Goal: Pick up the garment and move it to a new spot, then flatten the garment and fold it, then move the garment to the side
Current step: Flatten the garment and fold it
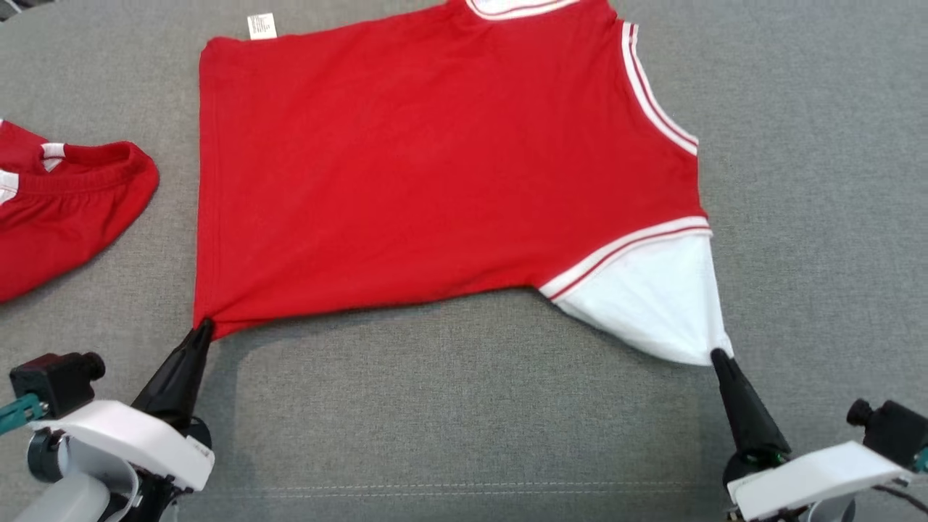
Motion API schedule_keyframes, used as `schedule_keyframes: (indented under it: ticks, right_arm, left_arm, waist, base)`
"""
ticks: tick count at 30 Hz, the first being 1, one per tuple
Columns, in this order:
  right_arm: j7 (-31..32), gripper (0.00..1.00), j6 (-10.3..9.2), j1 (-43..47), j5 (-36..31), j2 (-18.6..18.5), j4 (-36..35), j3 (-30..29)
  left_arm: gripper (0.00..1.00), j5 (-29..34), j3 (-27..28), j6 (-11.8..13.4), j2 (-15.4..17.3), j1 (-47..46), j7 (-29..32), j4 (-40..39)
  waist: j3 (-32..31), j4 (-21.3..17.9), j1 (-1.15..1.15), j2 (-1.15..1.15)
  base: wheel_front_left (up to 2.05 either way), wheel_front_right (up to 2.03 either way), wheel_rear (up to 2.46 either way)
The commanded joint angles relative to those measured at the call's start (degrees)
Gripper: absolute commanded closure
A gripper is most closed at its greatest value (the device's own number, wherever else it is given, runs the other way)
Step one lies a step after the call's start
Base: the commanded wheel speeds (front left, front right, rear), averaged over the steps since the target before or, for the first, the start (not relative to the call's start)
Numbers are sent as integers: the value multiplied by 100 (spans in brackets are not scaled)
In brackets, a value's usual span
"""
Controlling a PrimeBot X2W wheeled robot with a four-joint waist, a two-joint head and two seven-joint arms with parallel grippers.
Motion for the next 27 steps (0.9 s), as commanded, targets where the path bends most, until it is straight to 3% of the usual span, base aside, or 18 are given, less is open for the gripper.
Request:
schedule_keyframes:
  ticks: [1,10,15,16,17,18,19,20,21,22,25,27]
  right_arm:
    - [28,100,26,116,18,-5,-246,65]
    - [104,100,26,1012,51,155,-785,-20]
    - [104,100,26,955,-125,158,-542,6]
    - [106,67,26,921,-186,158,-465,11]
    - [119,53,26,896,-185,158,-388,32]
    - [164,17,26,889,-119,158,-316,77]
    - [183,0,26,881,-110,159,-279,110]
    - [182,0,26,896,-69,159,-258,125]
    - [229,0,26,925,-34,159,-256,161]
    - [239,0,26,959,-54,159,-283,142]
    - [294,0,26,1073,-309,159,-440,-101]
    - [343,0,26,1095,-561,157,-637,-336]
  left_arm:
    - [100,-25,295,93,327,-6,-55,-166]
    - [100,-187,392,660,694,696,31,-899]
    - [100,-303,320,647,590,703,177,-883]
    - [100,-321,291,611,545,681,206,-819]
    - [100,-331,261,597,506,664,238,-731]
    - [100,-329,235,593,471,648,257,-635]
    - [100,-325,215,580,436,633,259,-547]
    - [89,-340,201,572,397,631,267,-466]
    - [32,-315,188,602,382,630,258,-387]
    - [0,-276,168,612,363,625,243,-340]
    - [0,-140,131,682,329,650,172,-314]
    - [0,44,176,870,344,669,84,-366]
  waist:
    - [-98,-38,0,0]
    - [-451,-150,0,0]
    - [-509,-159,0,0]
    - [-521,-156,0,0]
    - [-539,-152,0,0]
    - [-558,-148,0,0]
    - [-585,-143,0,0]
    - [-616,-136,0,0]
    - [-645,-134,0,0]
    - [-680,-128,0,0]
    - [-795,-118,0,0]
    - [-890,-112,0,0]
  base:
    - [0,0,0]
    - [0,0,0]
    - [0,0,0]
    - [0,0,0]
    - [0,0,0]
    - [0,0,0]
    - [0,0,0]
    - [0,0,0]
    - [0,0,0]
    - [0,0,0]
    - [0,0,0]
    - [0,0,0]
